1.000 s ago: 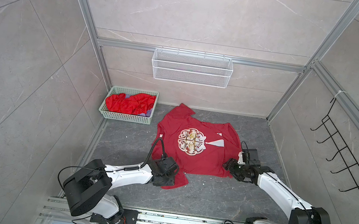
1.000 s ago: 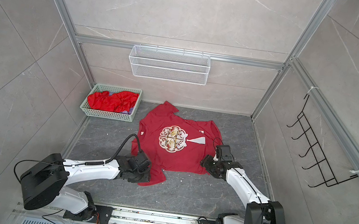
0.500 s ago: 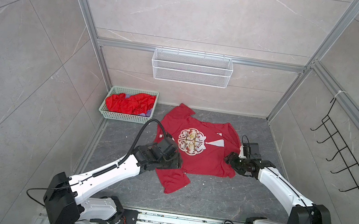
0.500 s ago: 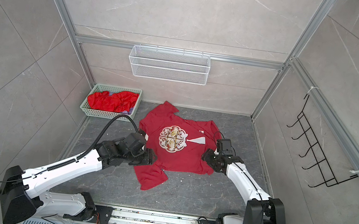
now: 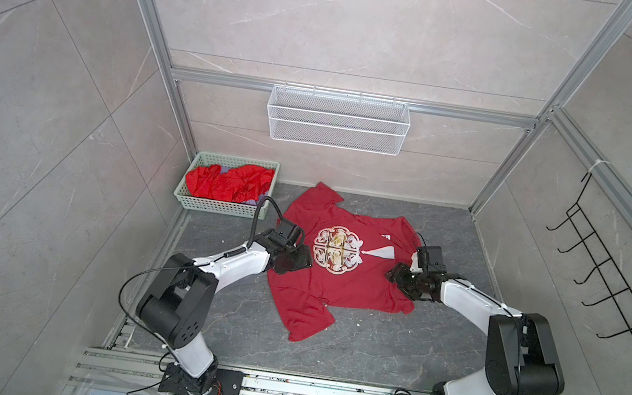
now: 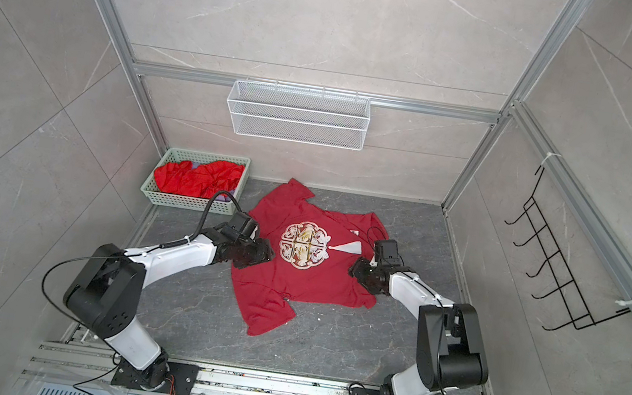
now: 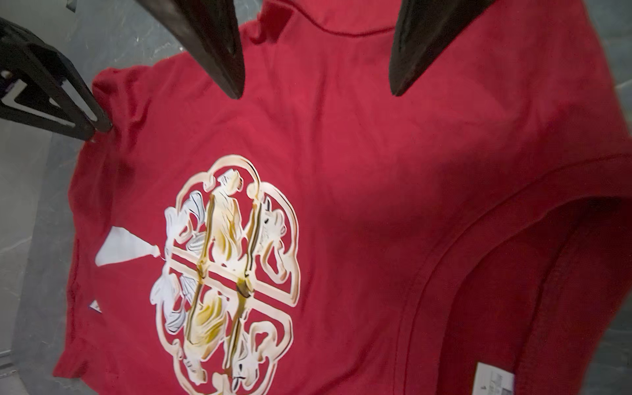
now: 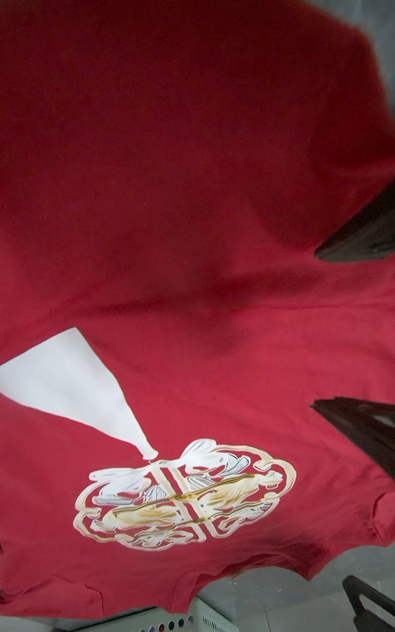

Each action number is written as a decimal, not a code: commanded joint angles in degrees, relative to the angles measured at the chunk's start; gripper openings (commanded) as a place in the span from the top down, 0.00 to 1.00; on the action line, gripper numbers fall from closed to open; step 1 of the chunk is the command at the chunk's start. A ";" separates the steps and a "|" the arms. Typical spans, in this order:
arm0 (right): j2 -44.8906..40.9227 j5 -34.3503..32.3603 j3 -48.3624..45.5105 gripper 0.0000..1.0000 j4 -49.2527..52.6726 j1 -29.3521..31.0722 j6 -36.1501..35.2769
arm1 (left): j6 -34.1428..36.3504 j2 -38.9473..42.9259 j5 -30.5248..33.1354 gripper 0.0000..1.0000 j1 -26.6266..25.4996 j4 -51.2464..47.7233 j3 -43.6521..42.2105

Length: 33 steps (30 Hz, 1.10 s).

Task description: Fold and stack the t-shirts

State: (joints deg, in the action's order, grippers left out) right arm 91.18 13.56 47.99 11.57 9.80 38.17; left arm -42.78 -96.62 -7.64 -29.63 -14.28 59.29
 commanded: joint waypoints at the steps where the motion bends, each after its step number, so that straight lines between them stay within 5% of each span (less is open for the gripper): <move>1: 2.52 0.24 2.09 0.36 -1.46 0.33 -0.63 | 0.30 -3.58 -2.05 0.30 0.17 2.54 3.36; 14: 1.88 -4.52 -2.63 0.36 5.82 0.28 -3.73 | -7.43 -3.95 0.25 0.31 1.39 3.67 -10.81; 25: -11.15 -8.05 -11.70 0.36 15.46 0.15 0.40 | -13.59 8.95 -0.40 0.32 0.89 3.58 -26.59; 33: -15.24 -11.63 -10.31 0.36 21.39 0.22 -0.72 | -15.96 21.17 1.20 0.31 -1.91 -4.90 -28.39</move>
State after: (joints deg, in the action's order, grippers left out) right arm 77.45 4.78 37.06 27.73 9.85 37.74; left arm -56.82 -77.65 -7.94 -30.85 -6.61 32.21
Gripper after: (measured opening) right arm 0.642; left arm 0.685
